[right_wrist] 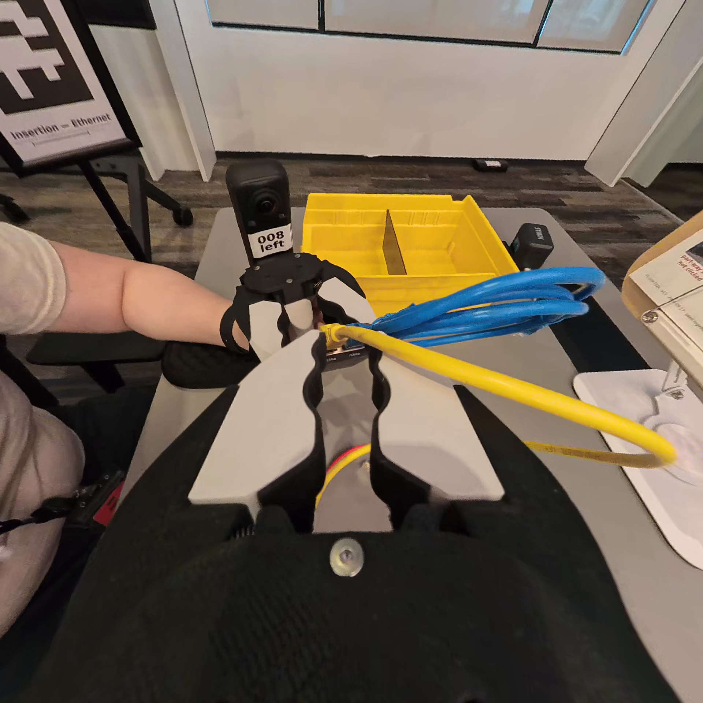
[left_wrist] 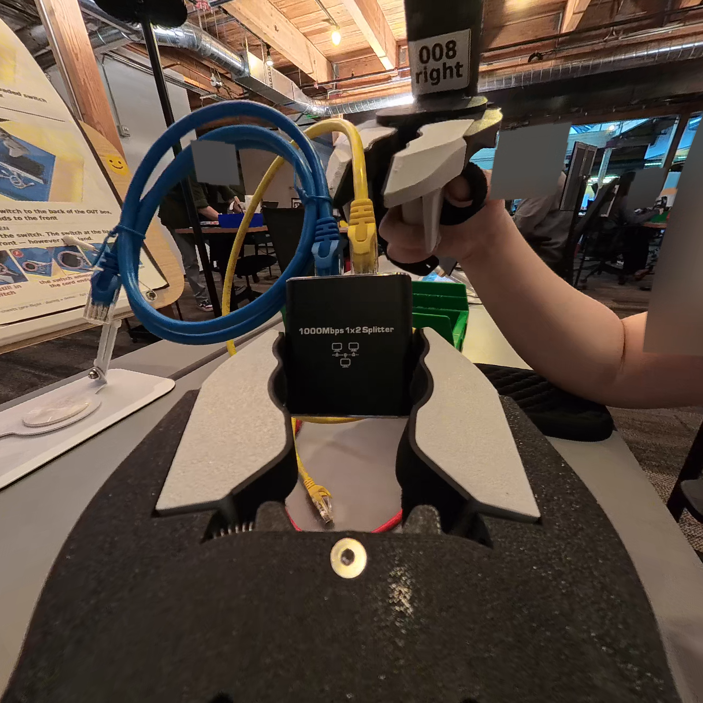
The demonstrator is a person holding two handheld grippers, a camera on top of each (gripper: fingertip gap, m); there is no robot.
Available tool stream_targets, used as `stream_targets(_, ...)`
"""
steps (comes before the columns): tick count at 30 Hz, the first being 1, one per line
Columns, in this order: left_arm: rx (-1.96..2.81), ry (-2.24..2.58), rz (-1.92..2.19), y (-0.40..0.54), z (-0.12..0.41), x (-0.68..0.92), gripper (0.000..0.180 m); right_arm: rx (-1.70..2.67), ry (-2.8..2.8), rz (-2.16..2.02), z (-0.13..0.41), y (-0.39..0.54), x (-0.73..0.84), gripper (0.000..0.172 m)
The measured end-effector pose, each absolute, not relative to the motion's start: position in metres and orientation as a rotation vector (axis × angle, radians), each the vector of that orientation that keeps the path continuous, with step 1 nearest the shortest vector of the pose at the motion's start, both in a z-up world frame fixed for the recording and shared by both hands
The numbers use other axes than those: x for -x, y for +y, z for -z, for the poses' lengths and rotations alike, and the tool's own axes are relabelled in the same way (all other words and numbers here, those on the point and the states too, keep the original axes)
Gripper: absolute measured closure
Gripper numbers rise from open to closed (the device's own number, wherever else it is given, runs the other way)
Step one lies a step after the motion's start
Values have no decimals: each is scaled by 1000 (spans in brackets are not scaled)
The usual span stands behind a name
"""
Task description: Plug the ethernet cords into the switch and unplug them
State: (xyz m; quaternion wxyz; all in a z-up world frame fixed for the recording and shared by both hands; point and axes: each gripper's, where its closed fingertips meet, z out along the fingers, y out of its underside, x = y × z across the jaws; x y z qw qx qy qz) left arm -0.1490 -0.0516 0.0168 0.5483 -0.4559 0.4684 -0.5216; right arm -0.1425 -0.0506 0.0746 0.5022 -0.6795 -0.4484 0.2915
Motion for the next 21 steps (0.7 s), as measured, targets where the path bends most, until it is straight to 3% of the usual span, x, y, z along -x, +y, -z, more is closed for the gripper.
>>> stream_targets(6,1097,1132,1216,-50,-12,147,117,1617,-1095,-809,-74,-53,145,160)
stream_targets(13,1113,1158,1231,-52,-8,145,117,1633,-1124,-816,-69,-56,142,152)
stream_targets(15,1113,1163,1236,-53,-7,144,117,1644,-1149,-824,-66,-58,143,162)
stream_targets(21,1123,1204,1232,-56,-2,141,117,1660,-1182,-820,-61,-62,141,161)
